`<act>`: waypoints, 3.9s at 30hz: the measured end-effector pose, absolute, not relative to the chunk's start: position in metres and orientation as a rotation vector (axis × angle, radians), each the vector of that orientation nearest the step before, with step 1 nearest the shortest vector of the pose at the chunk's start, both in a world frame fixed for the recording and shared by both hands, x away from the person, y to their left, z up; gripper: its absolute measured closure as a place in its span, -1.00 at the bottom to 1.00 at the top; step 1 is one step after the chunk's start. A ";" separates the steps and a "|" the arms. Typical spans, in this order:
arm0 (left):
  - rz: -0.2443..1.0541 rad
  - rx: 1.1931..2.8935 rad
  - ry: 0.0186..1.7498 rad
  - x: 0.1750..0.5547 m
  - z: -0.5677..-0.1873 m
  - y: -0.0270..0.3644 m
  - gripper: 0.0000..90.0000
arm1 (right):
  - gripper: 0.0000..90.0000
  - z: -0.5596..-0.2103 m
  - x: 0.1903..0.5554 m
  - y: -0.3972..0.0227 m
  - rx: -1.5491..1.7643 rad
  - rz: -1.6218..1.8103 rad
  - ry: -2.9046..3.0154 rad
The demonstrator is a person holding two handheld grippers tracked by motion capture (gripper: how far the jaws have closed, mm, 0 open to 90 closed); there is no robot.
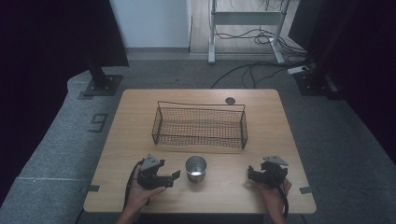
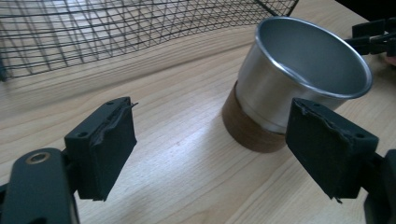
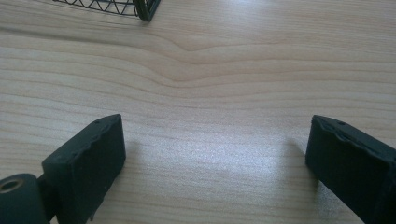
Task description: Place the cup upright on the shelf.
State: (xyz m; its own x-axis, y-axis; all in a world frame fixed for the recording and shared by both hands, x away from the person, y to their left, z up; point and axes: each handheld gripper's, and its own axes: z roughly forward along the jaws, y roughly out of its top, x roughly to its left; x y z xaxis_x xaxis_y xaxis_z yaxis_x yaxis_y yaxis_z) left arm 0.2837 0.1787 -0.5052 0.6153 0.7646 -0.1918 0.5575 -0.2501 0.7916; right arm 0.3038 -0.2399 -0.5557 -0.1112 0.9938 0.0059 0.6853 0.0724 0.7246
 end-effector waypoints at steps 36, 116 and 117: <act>0.204 2.005 0.909 0.271 -0.506 0.131 -0.86 | -0.84 -0.555 0.303 -0.240 1.654 0.809 1.854; 0.347 1.922 0.886 0.294 -0.500 0.120 -0.60 | -0.78 -0.555 0.302 -0.239 1.643 0.818 1.859; 0.347 1.922 0.886 0.294 -0.500 0.120 -0.60 | -0.78 -0.555 0.302 -0.239 1.643 0.818 1.859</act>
